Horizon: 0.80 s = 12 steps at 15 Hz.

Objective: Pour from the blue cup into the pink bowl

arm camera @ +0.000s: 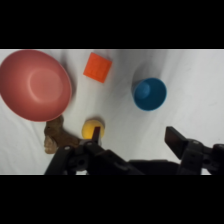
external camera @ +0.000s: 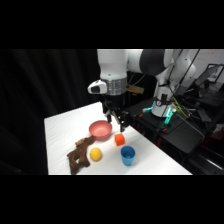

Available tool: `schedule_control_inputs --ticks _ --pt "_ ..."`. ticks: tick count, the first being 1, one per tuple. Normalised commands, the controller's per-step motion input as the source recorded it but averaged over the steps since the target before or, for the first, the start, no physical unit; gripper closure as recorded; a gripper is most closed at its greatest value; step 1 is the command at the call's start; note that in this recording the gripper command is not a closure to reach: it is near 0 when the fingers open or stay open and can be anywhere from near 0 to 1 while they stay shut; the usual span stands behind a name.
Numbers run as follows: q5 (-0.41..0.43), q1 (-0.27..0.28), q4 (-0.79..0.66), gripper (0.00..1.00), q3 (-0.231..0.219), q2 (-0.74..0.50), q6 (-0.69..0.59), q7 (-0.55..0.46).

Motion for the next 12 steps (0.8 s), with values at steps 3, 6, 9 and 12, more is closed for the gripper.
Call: schedule_control_inputs --ticks 3,6,9,12 --pt "0.065 0.122 -0.12 0.0 0.099 0.02 0.31 0.07" --pt "0.054 0.097 -0.12 0.0 0.079 0.07 0.28 0.01" --pt "0.069 0.069 -0.1 0.0 0.061 0.1 0.28 -0.02" --pt "0.024 0.058 -0.09 0.0 0.034 0.12 0.37 0.0"
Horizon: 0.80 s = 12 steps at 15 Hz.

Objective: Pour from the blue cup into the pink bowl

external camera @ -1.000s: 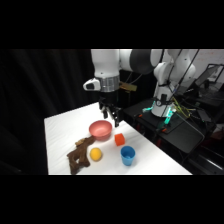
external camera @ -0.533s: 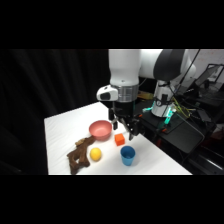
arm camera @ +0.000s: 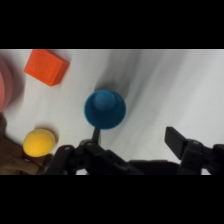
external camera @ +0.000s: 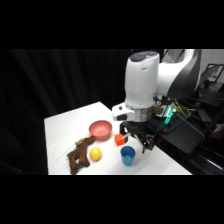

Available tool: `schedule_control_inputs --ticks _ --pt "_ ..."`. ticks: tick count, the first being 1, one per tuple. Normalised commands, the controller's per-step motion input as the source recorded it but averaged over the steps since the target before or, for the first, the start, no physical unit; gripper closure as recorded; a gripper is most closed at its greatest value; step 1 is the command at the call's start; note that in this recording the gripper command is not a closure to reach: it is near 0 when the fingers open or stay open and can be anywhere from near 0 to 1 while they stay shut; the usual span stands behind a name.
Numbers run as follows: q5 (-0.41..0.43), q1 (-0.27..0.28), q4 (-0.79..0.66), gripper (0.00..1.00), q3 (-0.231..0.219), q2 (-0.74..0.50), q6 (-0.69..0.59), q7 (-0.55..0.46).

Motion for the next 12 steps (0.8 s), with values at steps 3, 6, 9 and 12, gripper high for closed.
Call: schedule_control_inputs --ticks 3,6,9,12 --pt "-0.083 0.063 -0.03 0.0 -0.016 0.23 0.41 0.06" --pt "-0.286 0.13 0.05 0.0 -0.129 0.28 0.38 0.18" --pt "-0.33 0.182 0.14 0.0 -0.234 0.3 0.29 0.23" --pt "-0.173 0.134 0.16 1.0 -0.189 0.22 0.14 0.14"
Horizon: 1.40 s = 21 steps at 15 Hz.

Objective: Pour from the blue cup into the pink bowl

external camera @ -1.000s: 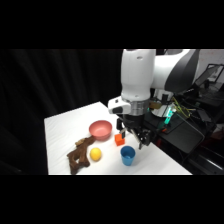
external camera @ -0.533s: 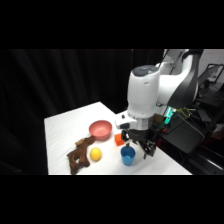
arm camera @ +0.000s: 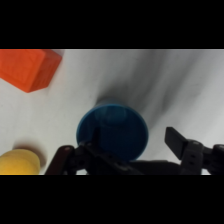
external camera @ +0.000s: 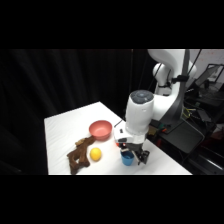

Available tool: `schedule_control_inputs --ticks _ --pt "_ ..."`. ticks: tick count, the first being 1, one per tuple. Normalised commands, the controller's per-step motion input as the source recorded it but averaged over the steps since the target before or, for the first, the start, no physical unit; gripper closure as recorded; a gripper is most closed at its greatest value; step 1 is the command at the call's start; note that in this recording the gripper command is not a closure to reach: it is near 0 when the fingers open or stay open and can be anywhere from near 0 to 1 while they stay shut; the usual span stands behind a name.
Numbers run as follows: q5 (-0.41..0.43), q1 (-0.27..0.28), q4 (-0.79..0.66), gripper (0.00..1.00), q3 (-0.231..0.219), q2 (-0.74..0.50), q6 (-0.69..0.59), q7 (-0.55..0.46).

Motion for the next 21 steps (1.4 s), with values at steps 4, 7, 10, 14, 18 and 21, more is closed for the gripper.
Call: schedule_control_inputs --ticks 4,7,10,14,18,21 --pt "-0.092 0.092 0.13 1.0 -0.125 0.06 0.0 0.09" --pt "-0.135 0.113 0.1 1.0 -0.141 -0.03 -0.1 0.14" --pt "-0.096 0.056 0.09 0.7 -0.097 -0.16 -0.3 0.11" --pt "-0.003 -0.096 0.07 0.06 -0.034 -0.41 -0.5 0.02" --pt "0.194 -0.279 0.0 0.06 0.023 -0.55 -0.43 -0.17" --pt "0.542 -0.373 0.0 0.06 0.026 -0.4 -0.28 -0.51"
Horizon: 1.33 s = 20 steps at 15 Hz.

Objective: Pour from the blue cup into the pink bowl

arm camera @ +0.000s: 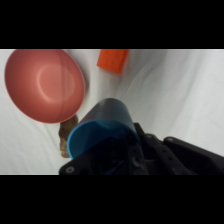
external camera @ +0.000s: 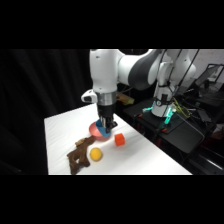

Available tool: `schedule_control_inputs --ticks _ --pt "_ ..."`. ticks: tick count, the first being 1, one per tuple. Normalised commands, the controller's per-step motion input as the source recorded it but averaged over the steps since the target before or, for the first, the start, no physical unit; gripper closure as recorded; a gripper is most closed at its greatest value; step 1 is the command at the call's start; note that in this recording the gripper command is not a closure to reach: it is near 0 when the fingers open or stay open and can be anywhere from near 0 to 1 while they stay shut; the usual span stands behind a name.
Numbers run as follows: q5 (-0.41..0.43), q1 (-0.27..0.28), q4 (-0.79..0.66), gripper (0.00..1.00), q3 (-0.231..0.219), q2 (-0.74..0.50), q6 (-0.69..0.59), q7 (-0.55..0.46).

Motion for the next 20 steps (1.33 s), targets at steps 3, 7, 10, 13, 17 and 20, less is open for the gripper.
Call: schedule_control_inputs --ticks 3,7,10,13,17,20 --pt "0.984 -0.396 0.05 0.06 0.019 -0.2 -0.29 -0.99" --pt "0.855 -0.297 0.13 0.06 -0.075 0.0 -0.45 -0.96" --pt "0.612 -0.232 0.24 0.06 -0.112 0.15 -0.62 -0.78" --pt "0.422 -0.208 0.4 0.06 -0.142 0.3 -0.74 -0.66" --pt "0.351 -0.189 0.5 0.07 -0.097 0.41 -0.77 -0.49" --pt "0.346 -0.153 0.47 0.07 -0.031 0.4 -0.71 -0.37"
